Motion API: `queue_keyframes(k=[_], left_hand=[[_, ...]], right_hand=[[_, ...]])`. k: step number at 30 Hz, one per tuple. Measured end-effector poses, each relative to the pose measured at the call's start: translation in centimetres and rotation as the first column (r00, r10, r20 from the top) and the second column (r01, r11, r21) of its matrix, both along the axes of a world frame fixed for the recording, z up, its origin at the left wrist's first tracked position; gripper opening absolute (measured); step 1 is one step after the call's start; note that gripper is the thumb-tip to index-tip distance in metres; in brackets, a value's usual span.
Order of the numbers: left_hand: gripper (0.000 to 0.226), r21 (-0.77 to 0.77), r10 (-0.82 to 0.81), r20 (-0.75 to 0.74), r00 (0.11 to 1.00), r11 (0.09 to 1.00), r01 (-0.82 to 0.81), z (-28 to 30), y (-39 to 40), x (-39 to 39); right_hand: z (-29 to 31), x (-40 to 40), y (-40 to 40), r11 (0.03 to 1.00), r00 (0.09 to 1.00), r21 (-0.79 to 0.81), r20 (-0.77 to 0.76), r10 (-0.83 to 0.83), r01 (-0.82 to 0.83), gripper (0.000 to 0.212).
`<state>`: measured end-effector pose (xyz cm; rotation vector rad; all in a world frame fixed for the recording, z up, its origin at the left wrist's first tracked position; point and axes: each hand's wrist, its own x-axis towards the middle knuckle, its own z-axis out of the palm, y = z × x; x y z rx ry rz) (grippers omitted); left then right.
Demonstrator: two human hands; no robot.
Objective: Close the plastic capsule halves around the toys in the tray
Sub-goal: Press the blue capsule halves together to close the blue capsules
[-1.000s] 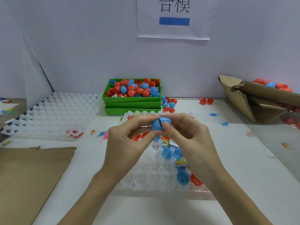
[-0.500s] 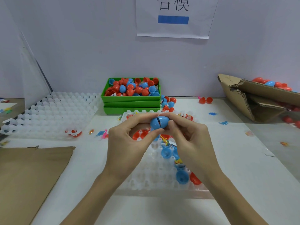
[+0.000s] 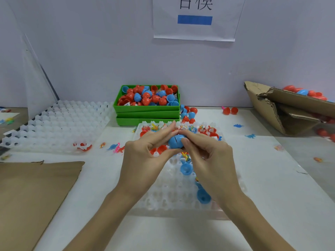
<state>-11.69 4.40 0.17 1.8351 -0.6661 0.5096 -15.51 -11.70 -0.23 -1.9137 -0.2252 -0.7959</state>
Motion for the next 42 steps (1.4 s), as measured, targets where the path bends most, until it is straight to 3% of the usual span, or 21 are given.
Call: queue_keyframes(k=[7, 12, 15, 20, 23, 27, 32, 36, 42], left_hand=[[0.048, 0.061, 0.124, 0.169, 0.978, 0.989, -0.136, -0.4, -0.4, -0.4], [0.038, 0.09, 0.121, 0.356, 0.926, 0.983, -0.163, -0.5, -0.5, -0.4], [0.036, 0.066, 0.122, 0.381, 0.917, 0.985, -0.159, -0.5, -0.4, -0.3], [0.041, 0.143, 0.032, 0.33, 0.944, 0.986, -0.083, 0.2, 0.0, 0.2], [0.048, 0.141, -0.122, 0.134, 0.984, 0.985, 0.103, 1.0, 0.9, 0.7], [0.05, 0.058, -0.261, -0.009, 0.965, 0.964, 0.261, 1.4, 1.7, 0.9], [0.05, -0.02, -0.352, -0.022, 0.936, 0.936, 0.351, 1.7, 1.4, 0.5], [0.041, -0.064, -0.362, -0.025, 0.932, 0.931, 0.36, 1.6, 0.8, 0.1], [0.034, -0.143, -0.299, 0.014, 0.954, 0.944, 0.298, 0.8, -0.3, -0.5]], right_hand=[[-0.3, -0.2, 1.6, 1.0, 1.0, -0.005, -0.013, 0.015, -0.015, 0.029], [-0.3, -0.1, 1.4, 0.993, 0.999, 0.104, -0.012, 0.05, -0.048, 0.025], [-0.4, -0.1, 1.5, 0.992, 0.998, 0.103, -0.004, 0.068, -0.067, 0.026], [0.0, 0.0, 1.1, 0.98, 0.983, 0.125, -0.08, 0.163, -0.153, 0.029], [1.2, -0.1, 0.0, 0.948, 0.939, 0.13, -0.153, 0.308, -0.29, 0.033], [2.1, -0.3, -1.3, 0.877, 0.848, 0.22, -0.24, 0.473, -0.427, 0.048], [2.4, -0.6, -1.4, 0.724, 0.716, 0.391, -0.199, 0.669, -0.568, 0.048], [2.4, -0.6, -1.3, 0.717, 0.723, 0.399, -0.168, 0.67, -0.572, 0.051], [2.0, -0.8, 0.5, 0.757, 0.828, 0.407, -0.006, 0.561, -0.511, 0.046]])
